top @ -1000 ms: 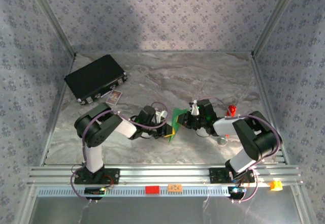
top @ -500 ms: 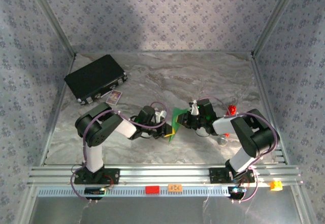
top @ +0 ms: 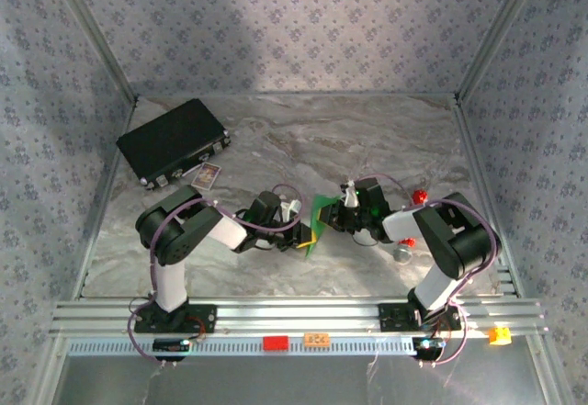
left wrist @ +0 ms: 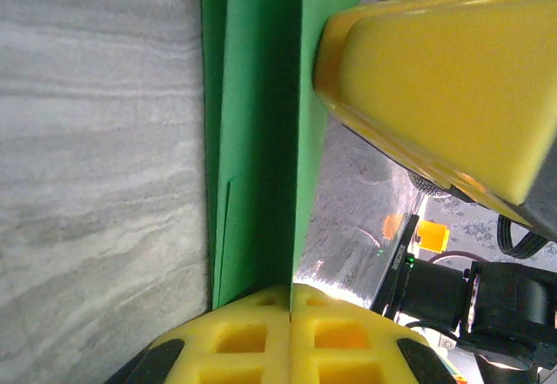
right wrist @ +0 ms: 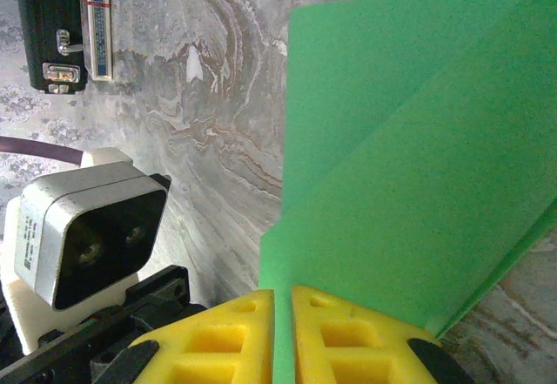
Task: Fold a paper plane with a square sheet of paper (pick it up from the middle)
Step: Fold the wing for the fifth time at the center of the table.
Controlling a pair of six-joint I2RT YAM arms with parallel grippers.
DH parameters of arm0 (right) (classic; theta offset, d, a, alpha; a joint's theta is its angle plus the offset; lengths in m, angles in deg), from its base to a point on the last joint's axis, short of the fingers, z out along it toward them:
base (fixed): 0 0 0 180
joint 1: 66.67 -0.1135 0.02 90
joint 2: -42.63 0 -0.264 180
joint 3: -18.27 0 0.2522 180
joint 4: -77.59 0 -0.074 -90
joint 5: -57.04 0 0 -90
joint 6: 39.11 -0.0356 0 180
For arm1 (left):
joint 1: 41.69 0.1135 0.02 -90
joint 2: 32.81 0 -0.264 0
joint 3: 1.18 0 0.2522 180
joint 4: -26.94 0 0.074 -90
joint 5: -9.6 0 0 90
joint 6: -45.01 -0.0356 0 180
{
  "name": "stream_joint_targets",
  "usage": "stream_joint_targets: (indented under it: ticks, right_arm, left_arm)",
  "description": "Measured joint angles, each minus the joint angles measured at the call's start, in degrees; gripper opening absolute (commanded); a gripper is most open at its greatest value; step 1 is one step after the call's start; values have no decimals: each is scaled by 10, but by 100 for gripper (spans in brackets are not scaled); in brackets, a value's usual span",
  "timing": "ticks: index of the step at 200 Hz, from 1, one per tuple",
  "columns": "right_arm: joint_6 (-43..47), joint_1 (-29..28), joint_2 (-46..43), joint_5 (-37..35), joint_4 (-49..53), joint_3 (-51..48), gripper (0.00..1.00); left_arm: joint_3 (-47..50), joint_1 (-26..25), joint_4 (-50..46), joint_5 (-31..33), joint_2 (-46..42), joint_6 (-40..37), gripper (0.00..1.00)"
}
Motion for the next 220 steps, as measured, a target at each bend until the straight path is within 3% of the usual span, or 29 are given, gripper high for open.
stream_joint_targets:
  ticks: [52,102,169,220]
  right_arm:
    - [0,0,11,-3,3,4,16]
    - [0,-1,15,-7,15,9,15]
    - [0,-6,15,-16,64,31,15]
    - [0,-9,15,-22,79,37,15]
  left_arm:
    - [0,0,-2,0,0,2,2]
    - [-3,0,-28,8,-15,-6,17]
    - [-15,0,-104,22,-35,-45,1]
    - [-18,0,-120,21,-41,-57,10]
